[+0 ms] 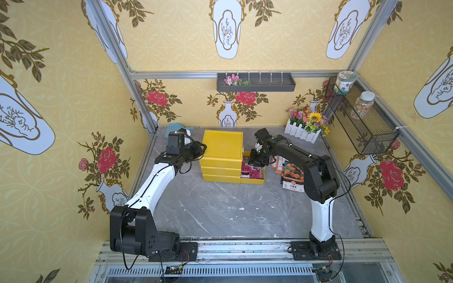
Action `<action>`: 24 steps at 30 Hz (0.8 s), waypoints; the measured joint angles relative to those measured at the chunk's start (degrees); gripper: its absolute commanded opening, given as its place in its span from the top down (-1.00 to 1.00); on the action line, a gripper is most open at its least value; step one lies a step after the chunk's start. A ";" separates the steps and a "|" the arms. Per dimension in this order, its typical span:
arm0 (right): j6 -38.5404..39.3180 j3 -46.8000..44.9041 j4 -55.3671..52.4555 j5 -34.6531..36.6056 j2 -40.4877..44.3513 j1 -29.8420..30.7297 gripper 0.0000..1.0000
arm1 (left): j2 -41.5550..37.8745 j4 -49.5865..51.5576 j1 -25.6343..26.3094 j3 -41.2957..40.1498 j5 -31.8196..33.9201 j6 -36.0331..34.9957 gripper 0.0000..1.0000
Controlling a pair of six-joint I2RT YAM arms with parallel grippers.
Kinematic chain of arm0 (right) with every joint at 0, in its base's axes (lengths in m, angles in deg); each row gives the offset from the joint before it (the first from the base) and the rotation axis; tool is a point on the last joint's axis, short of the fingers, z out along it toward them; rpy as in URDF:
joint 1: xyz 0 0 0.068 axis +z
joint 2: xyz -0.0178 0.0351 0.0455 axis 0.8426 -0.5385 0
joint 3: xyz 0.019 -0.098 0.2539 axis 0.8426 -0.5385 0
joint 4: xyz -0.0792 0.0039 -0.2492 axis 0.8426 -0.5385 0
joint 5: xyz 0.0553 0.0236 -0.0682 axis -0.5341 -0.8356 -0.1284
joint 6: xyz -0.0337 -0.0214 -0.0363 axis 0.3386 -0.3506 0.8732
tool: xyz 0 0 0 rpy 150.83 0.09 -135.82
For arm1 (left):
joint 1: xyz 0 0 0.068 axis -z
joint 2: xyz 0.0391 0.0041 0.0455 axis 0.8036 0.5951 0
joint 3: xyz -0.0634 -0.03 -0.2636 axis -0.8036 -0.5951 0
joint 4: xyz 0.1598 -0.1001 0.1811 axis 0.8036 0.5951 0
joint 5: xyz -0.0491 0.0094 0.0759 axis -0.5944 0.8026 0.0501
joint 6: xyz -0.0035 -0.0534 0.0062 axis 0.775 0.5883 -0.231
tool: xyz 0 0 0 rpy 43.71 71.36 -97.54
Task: Take the seed bags out of the drawer
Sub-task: Pick up the seed packet from the drawer.
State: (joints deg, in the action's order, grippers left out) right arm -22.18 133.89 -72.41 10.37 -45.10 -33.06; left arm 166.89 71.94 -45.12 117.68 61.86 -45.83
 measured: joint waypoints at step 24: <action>-3.08 -0.57 5.03 -3.28 -5.92 0.70 0.63 | -0.11 -0.20 0.00 -0.22 -0.02 -0.02 0.21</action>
State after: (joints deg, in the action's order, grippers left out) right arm -25.26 133.32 -67.39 7.09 -51.03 -32.36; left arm 166.78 71.75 -45.12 117.46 61.84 -45.85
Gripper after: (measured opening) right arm 0.233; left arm 0.395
